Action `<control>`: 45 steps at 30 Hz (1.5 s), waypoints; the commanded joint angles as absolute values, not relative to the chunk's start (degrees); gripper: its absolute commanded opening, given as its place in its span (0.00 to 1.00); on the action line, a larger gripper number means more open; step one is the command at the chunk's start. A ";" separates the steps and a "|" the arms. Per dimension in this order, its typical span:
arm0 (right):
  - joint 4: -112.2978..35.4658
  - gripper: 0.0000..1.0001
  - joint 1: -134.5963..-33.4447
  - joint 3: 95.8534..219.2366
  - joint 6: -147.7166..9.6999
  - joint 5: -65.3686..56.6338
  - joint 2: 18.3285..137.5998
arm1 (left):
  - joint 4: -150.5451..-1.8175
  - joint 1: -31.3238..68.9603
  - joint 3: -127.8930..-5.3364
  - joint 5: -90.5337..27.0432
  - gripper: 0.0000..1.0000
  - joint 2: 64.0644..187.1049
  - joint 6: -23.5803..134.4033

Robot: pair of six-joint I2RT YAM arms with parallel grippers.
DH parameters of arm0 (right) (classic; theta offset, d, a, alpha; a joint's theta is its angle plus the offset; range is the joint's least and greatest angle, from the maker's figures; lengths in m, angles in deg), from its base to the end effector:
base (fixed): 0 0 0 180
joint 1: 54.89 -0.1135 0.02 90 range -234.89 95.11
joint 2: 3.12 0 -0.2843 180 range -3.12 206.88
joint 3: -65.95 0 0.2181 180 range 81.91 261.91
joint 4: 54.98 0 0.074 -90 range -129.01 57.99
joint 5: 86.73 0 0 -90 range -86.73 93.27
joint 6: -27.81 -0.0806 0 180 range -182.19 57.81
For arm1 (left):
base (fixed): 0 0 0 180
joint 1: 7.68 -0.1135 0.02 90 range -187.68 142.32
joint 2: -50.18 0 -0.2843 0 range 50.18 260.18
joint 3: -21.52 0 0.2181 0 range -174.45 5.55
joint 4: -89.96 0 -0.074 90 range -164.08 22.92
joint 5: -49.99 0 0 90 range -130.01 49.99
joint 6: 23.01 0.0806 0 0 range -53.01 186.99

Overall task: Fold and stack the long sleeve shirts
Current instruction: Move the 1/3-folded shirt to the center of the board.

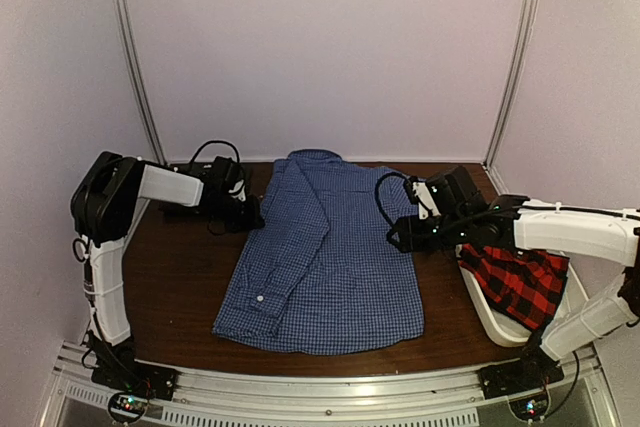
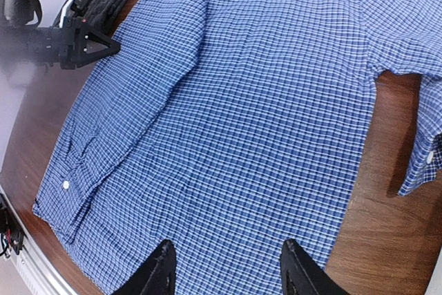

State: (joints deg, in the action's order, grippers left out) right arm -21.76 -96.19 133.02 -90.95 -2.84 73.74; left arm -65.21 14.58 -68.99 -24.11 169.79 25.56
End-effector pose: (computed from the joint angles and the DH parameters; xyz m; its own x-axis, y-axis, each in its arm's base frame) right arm 0.2070 0.1932 0.2481 -0.7931 -0.0600 -0.6061 -0.3800 0.8264 0.4155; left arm 0.3991 -0.1872 0.1321 -0.9007 -0.3190 -0.2949 -0.1099 0.8241 -0.5556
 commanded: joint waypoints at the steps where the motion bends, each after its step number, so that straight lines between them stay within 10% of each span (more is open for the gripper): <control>1: -18.82 0.54 -95.51 132.59 -92.61 4.79 71.84 | -59.14 12.72 -72.57 -24.85 0.09 171.95 30.91; 17: -18.51 0.68 -80.44 141.73 -91.20 5.38 76.55 | -60.94 22.69 -71.78 -18.61 0.22 159.51 32.10; 45: -19.28 0.72 -60.86 158.05 -84.97 1.31 105.57 | -57.06 49.15 -76.11 -19.46 0.21 174.85 35.74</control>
